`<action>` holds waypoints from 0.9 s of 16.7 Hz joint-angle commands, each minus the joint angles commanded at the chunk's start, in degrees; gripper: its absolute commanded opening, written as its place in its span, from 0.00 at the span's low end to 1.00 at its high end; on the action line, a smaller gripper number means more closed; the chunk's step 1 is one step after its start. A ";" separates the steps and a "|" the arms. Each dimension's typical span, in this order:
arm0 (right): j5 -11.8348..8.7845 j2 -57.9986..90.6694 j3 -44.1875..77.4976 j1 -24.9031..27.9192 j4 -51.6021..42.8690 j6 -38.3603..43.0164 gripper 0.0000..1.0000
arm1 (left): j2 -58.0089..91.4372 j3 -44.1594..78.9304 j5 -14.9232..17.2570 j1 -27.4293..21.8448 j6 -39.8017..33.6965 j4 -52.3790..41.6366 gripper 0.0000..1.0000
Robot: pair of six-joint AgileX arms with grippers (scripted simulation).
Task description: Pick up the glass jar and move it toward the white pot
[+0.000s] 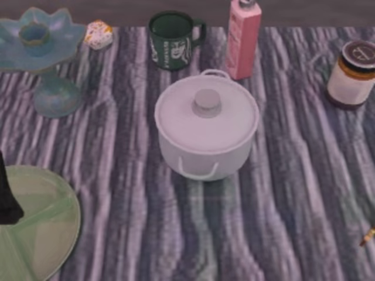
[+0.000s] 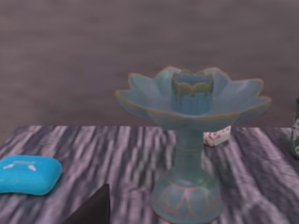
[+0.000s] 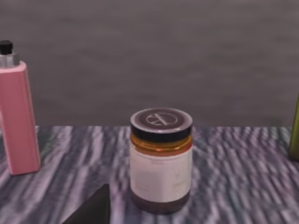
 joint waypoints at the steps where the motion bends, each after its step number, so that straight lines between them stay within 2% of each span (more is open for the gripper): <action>1: 0.00 0.00 0.00 0.00 0.00 0.00 1.00 | 0.00 0.00 0.00 0.00 0.00 0.00 1.00; 4: -0.18 1.20 1.53 0.16 -0.60 -0.14 1.00 | 0.00 0.00 0.00 0.00 0.00 0.00 1.00; 7: -0.67 6.72 8.10 0.53 -3.41 -0.80 1.00 | 0.00 0.00 0.00 0.00 0.00 0.00 1.00; 15: -1.49 39.02 42.18 0.46 -20.94 -4.86 1.00 | 0.00 0.00 0.00 0.00 0.00 0.00 1.00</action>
